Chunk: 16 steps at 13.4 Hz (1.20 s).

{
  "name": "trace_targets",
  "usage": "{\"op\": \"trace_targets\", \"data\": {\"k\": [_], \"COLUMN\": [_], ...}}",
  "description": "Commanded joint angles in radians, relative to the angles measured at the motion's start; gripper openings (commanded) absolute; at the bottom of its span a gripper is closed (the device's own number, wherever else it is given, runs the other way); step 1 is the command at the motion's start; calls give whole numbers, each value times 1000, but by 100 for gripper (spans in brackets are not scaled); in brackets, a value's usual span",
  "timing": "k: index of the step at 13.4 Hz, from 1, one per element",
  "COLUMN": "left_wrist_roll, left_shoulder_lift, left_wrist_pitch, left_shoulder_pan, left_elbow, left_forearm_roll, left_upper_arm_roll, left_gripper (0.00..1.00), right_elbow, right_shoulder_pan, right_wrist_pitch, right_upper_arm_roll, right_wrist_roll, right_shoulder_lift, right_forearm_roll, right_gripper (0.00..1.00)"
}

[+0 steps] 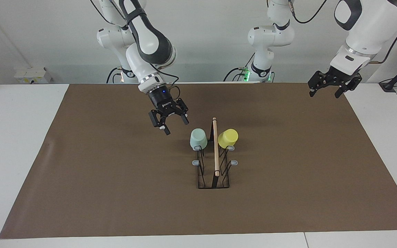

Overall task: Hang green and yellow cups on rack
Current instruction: 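Open the right gripper and withdraw it away from the rack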

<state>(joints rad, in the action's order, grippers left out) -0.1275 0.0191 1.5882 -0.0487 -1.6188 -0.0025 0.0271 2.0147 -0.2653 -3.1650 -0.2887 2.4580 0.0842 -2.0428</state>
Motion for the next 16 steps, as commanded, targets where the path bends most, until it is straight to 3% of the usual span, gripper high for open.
{"op": "trace_targets", "data": {"k": [1,5,13,16], "left_wrist_roll": [-6,-6,-6,-6], "left_shoulder_lift": [25,25,25,25], "left_wrist_pitch": [-16,-11,-8,-8], "left_shoulder_pan": [1,1,-2,-8], "left_elbow": [-23,-23,-23,-23], "left_forearm_roll": [-14,-14,-14,-14], "left_upper_arm_roll": [4,4,4,4], "left_gripper": [100,100,100,100], "right_elbow": [19,54,113,113], "right_shoulder_pan": [63,174,294,298], "right_wrist_pitch": [0,11,16,7], "right_upper_arm_roll": [-13,-15,-10,-10], "right_wrist_roll": [36,131,531,561], "right_shoulder_lift": [-11,-11,-24,-23], "right_forearm_roll": [149,351,360,360], "right_gripper": [100,100,100,100]}}
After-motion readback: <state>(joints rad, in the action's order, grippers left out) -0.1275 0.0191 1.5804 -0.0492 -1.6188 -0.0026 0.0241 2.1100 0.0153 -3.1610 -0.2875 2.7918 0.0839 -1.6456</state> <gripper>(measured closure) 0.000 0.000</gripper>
